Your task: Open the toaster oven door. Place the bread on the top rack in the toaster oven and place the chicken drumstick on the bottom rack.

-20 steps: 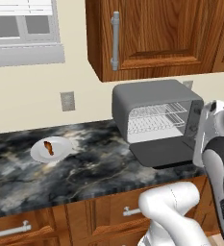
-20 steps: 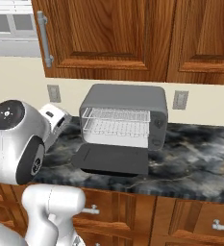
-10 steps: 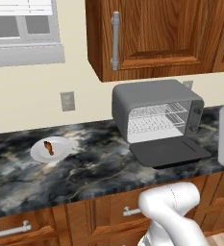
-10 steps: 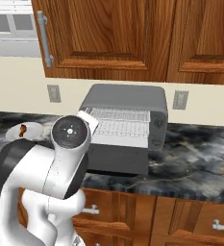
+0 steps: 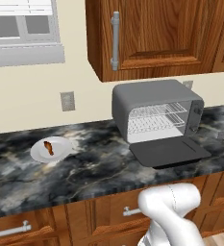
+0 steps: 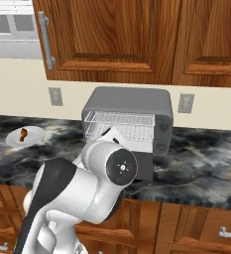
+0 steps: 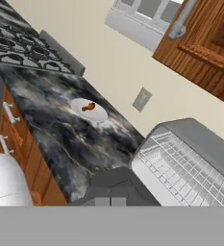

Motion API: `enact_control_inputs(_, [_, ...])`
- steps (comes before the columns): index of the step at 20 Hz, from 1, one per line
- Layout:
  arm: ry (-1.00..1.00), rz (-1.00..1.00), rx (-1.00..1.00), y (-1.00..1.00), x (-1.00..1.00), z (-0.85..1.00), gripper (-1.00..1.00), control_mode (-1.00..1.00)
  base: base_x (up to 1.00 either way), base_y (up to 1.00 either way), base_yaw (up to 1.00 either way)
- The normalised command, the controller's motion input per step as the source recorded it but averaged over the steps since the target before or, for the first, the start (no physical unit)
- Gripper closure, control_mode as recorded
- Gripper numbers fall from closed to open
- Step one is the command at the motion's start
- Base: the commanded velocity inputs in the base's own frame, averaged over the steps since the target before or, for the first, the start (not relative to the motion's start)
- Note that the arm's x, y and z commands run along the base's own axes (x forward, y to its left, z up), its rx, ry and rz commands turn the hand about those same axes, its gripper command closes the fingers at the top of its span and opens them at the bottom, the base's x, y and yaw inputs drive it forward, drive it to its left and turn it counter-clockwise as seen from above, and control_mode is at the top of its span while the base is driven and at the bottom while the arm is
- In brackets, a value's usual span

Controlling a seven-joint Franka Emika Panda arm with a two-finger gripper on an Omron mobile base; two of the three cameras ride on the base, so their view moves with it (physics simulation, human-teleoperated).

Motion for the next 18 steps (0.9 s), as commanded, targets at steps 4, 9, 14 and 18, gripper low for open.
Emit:
enact_control_inputs(4, [-0.02,-0.04,0.28,0.00,0.17,-0.05,1.00,-1.00,0.00,0.00,0.00])
enact_control_inputs(9, [0.00,-0.05,0.21,0.00,0.14,-0.20,1.00,-1.00,0.00,0.00,0.00])
enact_control_inputs(14, [0.00,-0.09,0.02,0.08,0.13,-0.25,1.00,-1.00,0.00,0.00,0.00])
enact_control_inputs(18, [0.00,-0.10,0.00,0.16,0.24,-0.20,1.00,-1.00,0.00,0.00,0.00])
